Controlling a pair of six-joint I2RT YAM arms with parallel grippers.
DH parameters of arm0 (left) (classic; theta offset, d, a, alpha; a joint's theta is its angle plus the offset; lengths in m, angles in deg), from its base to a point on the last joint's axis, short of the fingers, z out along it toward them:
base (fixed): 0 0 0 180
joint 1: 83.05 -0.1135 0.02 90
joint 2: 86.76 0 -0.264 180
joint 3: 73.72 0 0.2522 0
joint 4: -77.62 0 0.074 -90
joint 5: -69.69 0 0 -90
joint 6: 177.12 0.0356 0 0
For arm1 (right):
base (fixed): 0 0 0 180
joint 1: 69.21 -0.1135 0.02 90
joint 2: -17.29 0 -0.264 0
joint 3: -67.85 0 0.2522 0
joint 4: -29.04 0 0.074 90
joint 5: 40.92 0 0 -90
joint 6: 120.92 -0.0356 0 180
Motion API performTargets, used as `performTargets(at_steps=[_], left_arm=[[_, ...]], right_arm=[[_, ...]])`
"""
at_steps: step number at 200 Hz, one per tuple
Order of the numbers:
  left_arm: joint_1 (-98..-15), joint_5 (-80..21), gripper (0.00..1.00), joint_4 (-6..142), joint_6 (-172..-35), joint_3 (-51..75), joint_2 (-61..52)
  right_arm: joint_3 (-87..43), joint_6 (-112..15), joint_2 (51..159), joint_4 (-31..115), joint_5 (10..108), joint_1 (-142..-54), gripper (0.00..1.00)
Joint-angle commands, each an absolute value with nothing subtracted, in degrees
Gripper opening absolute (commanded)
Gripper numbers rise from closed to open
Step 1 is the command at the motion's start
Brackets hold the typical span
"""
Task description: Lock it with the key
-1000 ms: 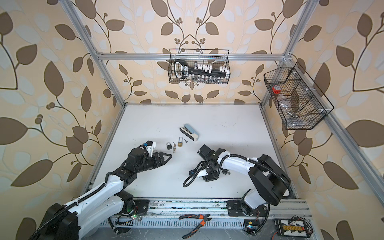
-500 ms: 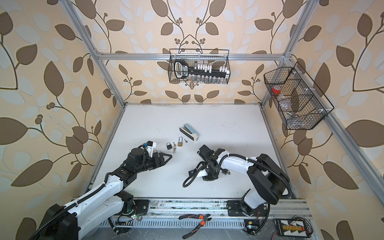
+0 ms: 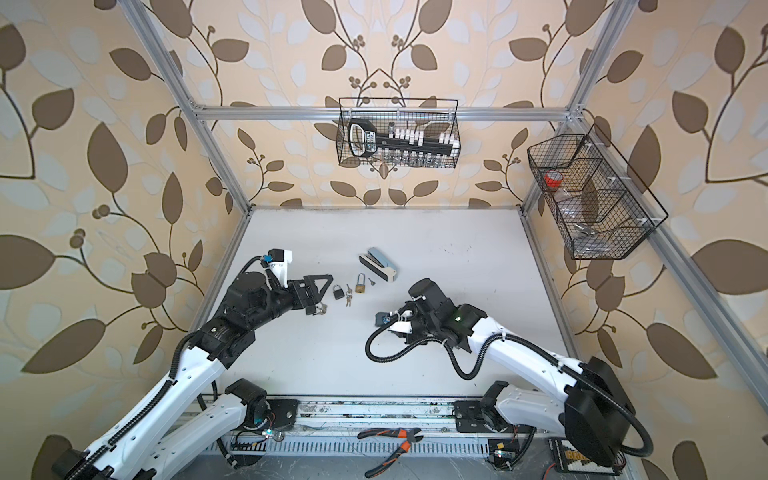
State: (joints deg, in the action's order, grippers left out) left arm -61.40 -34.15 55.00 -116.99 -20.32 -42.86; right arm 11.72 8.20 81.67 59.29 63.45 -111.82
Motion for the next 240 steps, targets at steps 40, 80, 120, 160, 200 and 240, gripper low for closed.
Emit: performTargets(at_steps=[40, 80, 120, 160, 200, 240], left_arm=[[-62.0, -45.0, 0.99, 60.4, -87.4, -10.2, -37.5], [-62.0, -65.4, 0.98, 58.0, -71.5, -7.5, -35.9], [-61.2, -75.7, 0.97, 53.9, -62.4, -1.2, -30.4], [-54.3, -74.4, 0.95, 39.8, -46.5, 8.3, -22.4], [-52.4, -77.8, 0.85, 33.8, -40.6, 12.6, -18.1], [-50.8, -78.8, 0.71, 29.7, -37.9, 14.8, -15.5]], right_arm=[[10.7, -17.5, 80.8, 47.3, 70.8, -111.9, 0.0], [4.2, -18.6, 81.4, 55.1, 85.0, -101.9, 0.0], [0.4, -18.9, 83.4, 55.6, 107.0, -92.0, 0.0], [-2.2, -16.5, 85.1, 58.0, 112.7, -93.8, 0.0], [-2.5, -14.3, 84.4, 60.5, 114.1, -94.8, 0.0], [-4.0, -12.5, 84.8, 63.5, 114.4, -96.0, 0.0]])
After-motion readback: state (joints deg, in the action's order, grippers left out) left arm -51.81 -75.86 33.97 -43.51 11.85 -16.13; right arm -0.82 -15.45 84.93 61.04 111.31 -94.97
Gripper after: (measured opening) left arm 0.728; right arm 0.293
